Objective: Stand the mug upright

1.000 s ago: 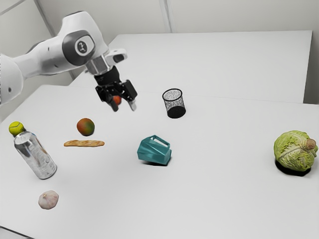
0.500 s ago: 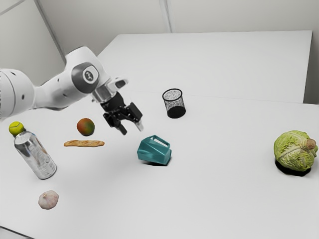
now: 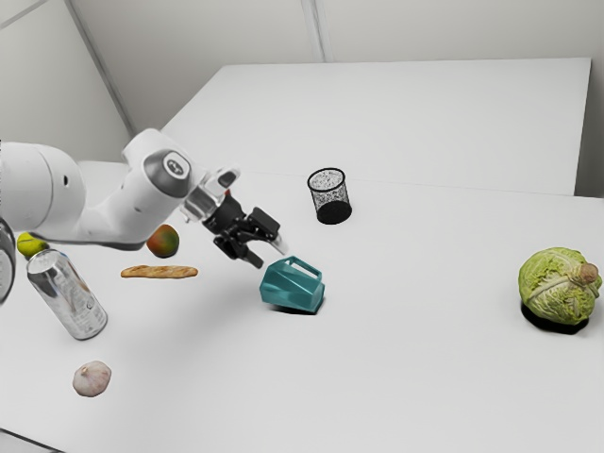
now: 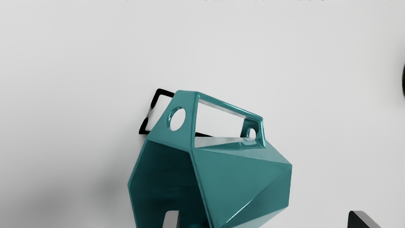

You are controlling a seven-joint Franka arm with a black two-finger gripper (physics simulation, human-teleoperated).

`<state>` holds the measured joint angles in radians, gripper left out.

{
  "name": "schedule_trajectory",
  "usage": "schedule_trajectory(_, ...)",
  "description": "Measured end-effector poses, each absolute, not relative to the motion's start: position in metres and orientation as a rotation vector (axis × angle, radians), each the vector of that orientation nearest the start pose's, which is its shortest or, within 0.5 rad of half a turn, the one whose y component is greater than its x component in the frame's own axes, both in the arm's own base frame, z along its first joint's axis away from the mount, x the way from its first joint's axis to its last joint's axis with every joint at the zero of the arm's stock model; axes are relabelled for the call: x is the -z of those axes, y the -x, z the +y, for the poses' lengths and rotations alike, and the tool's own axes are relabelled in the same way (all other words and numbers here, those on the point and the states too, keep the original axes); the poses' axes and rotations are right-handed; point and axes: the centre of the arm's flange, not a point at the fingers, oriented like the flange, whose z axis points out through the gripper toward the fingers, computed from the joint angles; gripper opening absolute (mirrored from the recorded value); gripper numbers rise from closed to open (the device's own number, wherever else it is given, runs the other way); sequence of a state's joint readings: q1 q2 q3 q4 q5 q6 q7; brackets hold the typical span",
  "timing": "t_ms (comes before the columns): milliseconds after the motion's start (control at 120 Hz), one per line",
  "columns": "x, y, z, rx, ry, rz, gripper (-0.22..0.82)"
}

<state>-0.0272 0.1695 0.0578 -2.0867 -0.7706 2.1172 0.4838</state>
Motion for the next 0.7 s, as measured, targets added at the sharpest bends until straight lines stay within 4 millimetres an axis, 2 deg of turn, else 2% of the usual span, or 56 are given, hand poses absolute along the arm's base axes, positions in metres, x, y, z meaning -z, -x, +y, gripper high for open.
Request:
schedule_trajectory(258, -0.309, -0.559, -0.011, -0.09, -2.427, 0.027, 0.58)
schedule_trajectory(367, -0.301, -0.559, -0.007, -0.125, -2.392, 0.033, 0.58)
schedule_trajectory(492, -0.283, -0.554, -0.008, -0.154, -2.32, 0.07, 0.57)
schedule_trajectory(592, -0.275, -0.553, -0.01, -0.183, -2.278, 0.069, 0.56)
schedule_trajectory(633, -0.273, -0.552, -0.011, -0.197, -2.265, 0.063, 0.53)
schedule_trajectory(700, -0.273, -0.552, -0.012, -0.218, -2.251, 0.045, 0.42)
